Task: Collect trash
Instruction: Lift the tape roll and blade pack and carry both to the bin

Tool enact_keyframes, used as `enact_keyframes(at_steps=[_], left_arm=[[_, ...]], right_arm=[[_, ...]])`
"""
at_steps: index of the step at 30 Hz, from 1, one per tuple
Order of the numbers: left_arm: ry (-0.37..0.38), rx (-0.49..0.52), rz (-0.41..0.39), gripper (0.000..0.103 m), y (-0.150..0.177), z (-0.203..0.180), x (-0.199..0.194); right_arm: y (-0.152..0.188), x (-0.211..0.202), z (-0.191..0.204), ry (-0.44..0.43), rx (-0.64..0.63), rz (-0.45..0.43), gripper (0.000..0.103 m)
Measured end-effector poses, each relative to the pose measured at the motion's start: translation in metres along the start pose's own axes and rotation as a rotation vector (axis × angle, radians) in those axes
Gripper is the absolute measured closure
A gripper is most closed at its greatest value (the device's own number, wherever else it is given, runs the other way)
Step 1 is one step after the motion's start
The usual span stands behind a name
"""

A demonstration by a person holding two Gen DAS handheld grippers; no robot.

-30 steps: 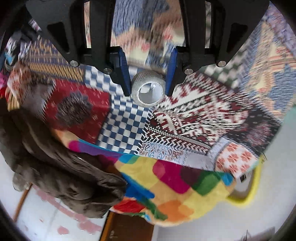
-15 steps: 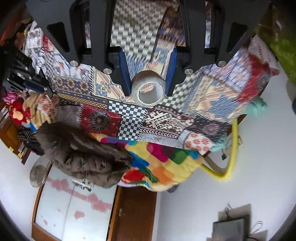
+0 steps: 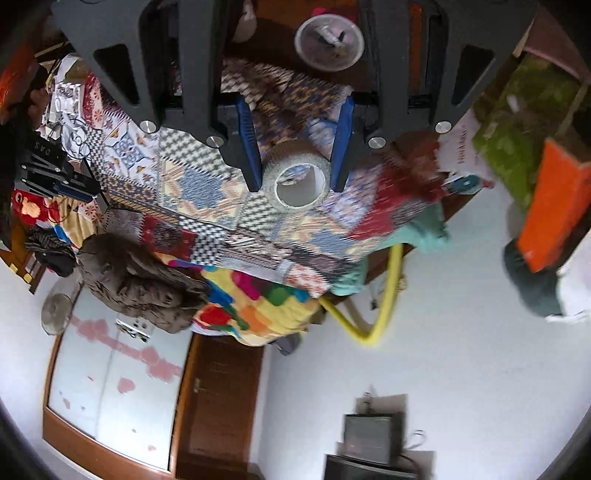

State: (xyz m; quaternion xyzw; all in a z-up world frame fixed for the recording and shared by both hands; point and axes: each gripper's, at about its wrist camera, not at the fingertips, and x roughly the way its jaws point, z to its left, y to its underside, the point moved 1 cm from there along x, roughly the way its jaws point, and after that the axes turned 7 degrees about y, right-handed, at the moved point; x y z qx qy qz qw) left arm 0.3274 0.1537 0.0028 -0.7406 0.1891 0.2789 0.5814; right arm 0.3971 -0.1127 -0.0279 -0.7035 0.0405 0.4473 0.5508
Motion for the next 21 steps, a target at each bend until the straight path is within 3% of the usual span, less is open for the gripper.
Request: enact_keyframes(at_steps=[4,10,21], left_arm=[[-0.048,-0.034,-0.008,0.067,0.035,0.032,-0.035],[-0.083,-0.082,0.025,0.067,0.088,0.065,-0.053],[-0.089,-0.077,0.167,0.067,0.177,0.072,-0.022]], right_arm=[[0.009,-0.005,0.042,-0.062,-0.020,0.007,0.080],[0.024,-0.003,0.098,-0.138,-0.068,0.025,0.080],[0.074,0.037,0.166,-0.197,-0.139,0.150,0.080]])
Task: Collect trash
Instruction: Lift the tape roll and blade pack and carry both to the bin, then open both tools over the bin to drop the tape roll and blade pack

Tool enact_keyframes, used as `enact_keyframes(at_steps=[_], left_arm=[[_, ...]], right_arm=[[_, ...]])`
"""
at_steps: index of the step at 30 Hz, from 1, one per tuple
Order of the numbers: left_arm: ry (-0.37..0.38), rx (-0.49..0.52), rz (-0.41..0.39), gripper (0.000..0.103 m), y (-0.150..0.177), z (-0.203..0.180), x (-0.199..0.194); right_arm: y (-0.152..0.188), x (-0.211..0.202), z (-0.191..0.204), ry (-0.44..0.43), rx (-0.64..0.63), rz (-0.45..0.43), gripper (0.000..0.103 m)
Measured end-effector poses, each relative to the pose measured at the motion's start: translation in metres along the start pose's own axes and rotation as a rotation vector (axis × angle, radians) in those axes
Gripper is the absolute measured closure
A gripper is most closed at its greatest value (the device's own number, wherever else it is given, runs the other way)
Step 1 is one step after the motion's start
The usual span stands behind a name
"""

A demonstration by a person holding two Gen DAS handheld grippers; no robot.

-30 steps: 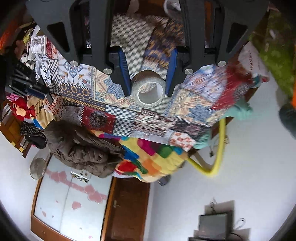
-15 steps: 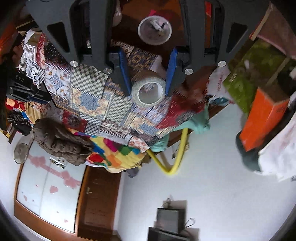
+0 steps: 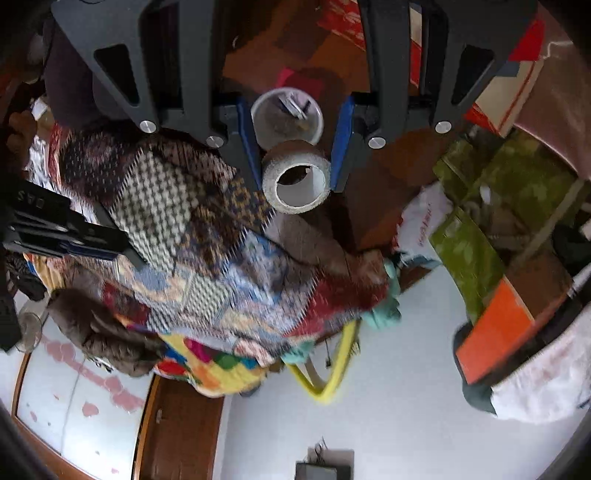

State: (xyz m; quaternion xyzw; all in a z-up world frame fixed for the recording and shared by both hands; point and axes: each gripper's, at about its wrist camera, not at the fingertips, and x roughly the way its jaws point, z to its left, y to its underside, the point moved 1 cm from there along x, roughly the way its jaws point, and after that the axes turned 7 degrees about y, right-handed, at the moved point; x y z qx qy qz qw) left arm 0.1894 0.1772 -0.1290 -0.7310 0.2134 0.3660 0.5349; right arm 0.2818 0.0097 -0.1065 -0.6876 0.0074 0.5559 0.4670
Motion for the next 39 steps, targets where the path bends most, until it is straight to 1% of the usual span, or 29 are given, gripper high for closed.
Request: enact_keyframes(at_steps=[5,10,14,18,22,24,25,27,30,32,35,39], left_arm=[[0.001,-0.011,0.048,0.067,0.025,-0.004,0.027],[0.045,-0.098,0.116,0.067,0.043,0.004,0.063],[0.055,-0.130,0.182,0.067,0.054,0.011,0.089],[0.073,-0.163,0.229,0.067,0.058,0.017,0.111],[0.071,-0.181,0.251,0.067,0.052,0.022,0.128],[0.073,-0.185,0.257,0.066,0.048,0.024,0.134],[0.078,-0.186,0.268,0.066,0.046,0.024,0.139],[0.083,-0.186,0.281,0.066,0.044,0.025,0.146],[0.066,-0.188,0.316,0.059,0.041,0.027,0.161],[0.065,-0.196,0.330,0.059,0.040,0.027,0.166],[0.071,-0.201,0.338,0.059,0.040,0.025,0.165],[0.058,-0.175,0.288,0.059,0.034,0.018,0.143]], right_arm=[[0.020,0.042,0.017,-0.026,0.000,0.110,0.080],[0.039,0.081,0.022,-0.056,0.023,0.226,0.080],[0.043,0.109,0.022,-0.088,0.032,0.310,0.080],[0.038,0.129,0.027,-0.095,0.021,0.345,0.079],[0.030,0.143,0.030,-0.140,0.022,0.368,0.077],[0.028,0.150,0.029,-0.149,0.027,0.387,0.072],[0.027,0.151,0.027,-0.146,0.032,0.390,0.068],[0.026,0.151,0.022,-0.141,0.040,0.381,0.067],[0.025,0.145,0.012,-0.115,0.049,0.365,0.067],[0.025,0.141,0.005,-0.098,0.056,0.355,0.067],[0.027,0.128,-0.006,-0.074,0.066,0.335,0.067],[0.027,0.105,-0.016,-0.042,0.079,0.291,0.067]])
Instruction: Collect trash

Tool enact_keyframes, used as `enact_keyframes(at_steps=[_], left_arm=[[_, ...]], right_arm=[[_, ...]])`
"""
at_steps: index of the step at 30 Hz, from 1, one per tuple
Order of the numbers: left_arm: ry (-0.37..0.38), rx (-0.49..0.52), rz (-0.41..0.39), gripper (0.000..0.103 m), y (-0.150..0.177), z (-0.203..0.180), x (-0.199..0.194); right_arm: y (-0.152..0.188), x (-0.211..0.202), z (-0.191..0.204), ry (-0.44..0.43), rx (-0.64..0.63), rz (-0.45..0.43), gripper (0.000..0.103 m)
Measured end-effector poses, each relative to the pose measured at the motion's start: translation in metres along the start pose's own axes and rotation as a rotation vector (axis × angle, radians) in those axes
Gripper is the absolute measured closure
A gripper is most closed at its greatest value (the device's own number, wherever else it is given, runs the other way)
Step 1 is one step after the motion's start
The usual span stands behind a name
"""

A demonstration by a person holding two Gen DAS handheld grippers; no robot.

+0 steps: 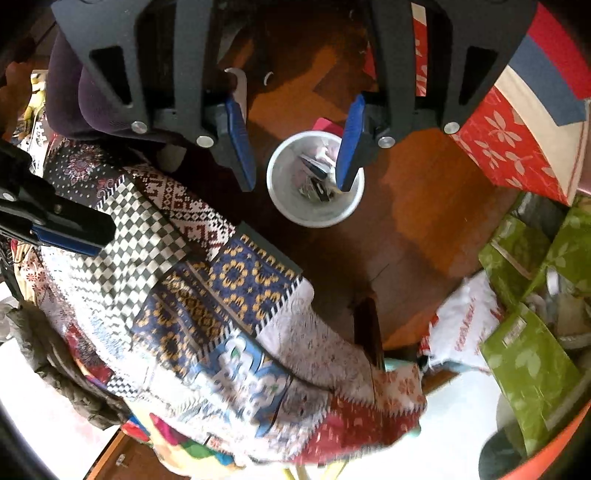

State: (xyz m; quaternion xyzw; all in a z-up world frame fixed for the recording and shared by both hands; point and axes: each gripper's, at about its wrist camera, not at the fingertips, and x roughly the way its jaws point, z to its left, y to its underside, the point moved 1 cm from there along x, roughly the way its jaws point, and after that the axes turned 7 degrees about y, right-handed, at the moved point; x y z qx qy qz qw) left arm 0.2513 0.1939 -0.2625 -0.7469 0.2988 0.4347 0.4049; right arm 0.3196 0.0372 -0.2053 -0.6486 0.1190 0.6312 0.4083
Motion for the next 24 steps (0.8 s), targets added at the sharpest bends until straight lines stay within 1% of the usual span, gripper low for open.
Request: enact_keyframes(at_steps=[3,5,6,9,10,13,16,19,22,24], left_arm=[[-0.007,0.034,-0.080,0.059,0.002,-0.013,-0.035],[-0.001,0.051,-0.127,0.059,0.003,-0.022,-0.056],[0.006,0.065,-0.166,0.059,0.005,-0.029,-0.074],[0.018,0.105,-0.252,0.059,0.010,-0.046,-0.115],[0.028,0.129,-0.299,0.059,0.015,-0.056,-0.136],[0.048,0.179,-0.398,0.059,0.028,-0.073,-0.180],[0.092,0.229,-0.491,0.059,0.051,-0.092,-0.225],[0.112,0.279,-0.571,0.059,0.077,-0.109,-0.259],[0.132,0.319,-0.636,0.059,0.103,-0.119,-0.284],[0.150,0.333,-0.662,0.059,0.118,-0.123,-0.292]], right_arm=[[0.009,-0.028,-0.006,0.024,0.013,-0.059,0.067],[0.016,-0.053,-0.006,0.044,0.022,-0.116,0.067],[0.019,-0.064,-0.005,0.054,0.025,-0.141,0.067],[0.034,-0.108,-0.003,0.096,0.041,-0.248,0.067],[0.040,-0.125,-0.002,0.108,0.052,-0.289,0.067],[0.062,-0.170,0.002,0.141,0.090,-0.406,0.067],[0.088,-0.211,0.007,0.194,0.126,-0.513,0.067],[0.115,-0.244,0.016,0.243,0.163,-0.611,0.065],[0.143,-0.267,0.024,0.285,0.209,-0.696,0.058],[0.160,-0.277,0.032,0.315,0.239,-0.743,0.056]])
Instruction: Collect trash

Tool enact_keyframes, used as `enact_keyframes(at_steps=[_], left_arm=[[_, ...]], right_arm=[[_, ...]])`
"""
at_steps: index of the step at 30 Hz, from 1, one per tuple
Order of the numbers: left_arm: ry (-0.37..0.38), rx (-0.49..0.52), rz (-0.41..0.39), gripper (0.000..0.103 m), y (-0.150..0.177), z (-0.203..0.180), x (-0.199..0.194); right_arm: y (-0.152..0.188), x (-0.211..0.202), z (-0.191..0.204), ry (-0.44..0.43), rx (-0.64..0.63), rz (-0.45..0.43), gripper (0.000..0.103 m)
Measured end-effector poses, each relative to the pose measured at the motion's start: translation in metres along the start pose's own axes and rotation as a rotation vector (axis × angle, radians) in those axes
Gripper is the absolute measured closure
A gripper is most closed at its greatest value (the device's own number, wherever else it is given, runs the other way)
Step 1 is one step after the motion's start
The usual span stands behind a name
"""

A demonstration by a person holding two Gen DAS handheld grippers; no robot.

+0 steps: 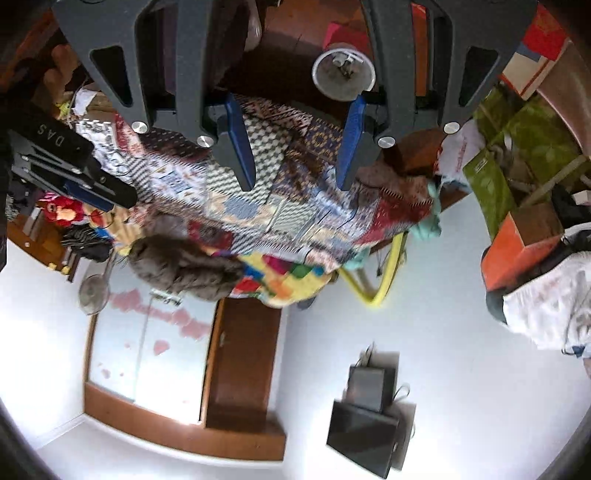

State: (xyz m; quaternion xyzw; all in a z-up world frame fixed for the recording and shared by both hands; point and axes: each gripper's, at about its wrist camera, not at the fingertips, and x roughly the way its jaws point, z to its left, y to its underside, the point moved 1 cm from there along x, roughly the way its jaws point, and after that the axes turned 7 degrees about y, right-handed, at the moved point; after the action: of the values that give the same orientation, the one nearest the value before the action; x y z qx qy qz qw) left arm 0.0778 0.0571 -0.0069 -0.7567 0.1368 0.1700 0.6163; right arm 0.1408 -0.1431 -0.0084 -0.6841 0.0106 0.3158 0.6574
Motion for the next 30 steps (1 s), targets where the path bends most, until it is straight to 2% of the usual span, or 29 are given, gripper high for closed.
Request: enact_keyframes(at_steps=[3,5,7,9,12,13,14,16,30], left_arm=[[0.014,0.030,-0.042,0.059,0.011,-0.012,-0.021],[0.010,0.052,-0.059,0.049,0.017,-0.017,-0.031],[0.012,0.065,-0.067,0.029,0.023,-0.021,-0.040],[0.022,0.071,-0.069,0.019,0.028,-0.024,-0.044],[0.018,0.079,-0.078,0.012,0.034,-0.026,-0.048],[0.019,0.077,-0.078,0.010,0.036,-0.026,-0.049],[0.025,0.072,-0.075,0.009,0.037,-0.025,-0.049],[0.027,0.071,-0.069,0.008,0.040,-0.024,-0.049],[0.036,0.082,-0.084,0.008,0.045,-0.027,-0.062]], right_arm=[[0.010,-0.022,0.003,0.063,0.012,-0.058,0.055],[0.014,-0.034,0.004,0.105,0.018,-0.088,0.046],[0.017,-0.045,0.003,0.140,0.035,-0.112,0.034],[0.021,-0.055,0.001,0.178,0.054,-0.132,0.025],[0.024,-0.065,-0.002,0.233,0.065,-0.147,0.016],[0.024,-0.067,-0.003,0.246,0.073,-0.152,0.010],[0.026,-0.069,-0.005,0.255,0.079,-0.155,0.005],[0.028,-0.073,-0.008,0.272,0.094,-0.166,0.002],[0.039,-0.089,0.003,0.286,0.050,-0.177,0.002]])
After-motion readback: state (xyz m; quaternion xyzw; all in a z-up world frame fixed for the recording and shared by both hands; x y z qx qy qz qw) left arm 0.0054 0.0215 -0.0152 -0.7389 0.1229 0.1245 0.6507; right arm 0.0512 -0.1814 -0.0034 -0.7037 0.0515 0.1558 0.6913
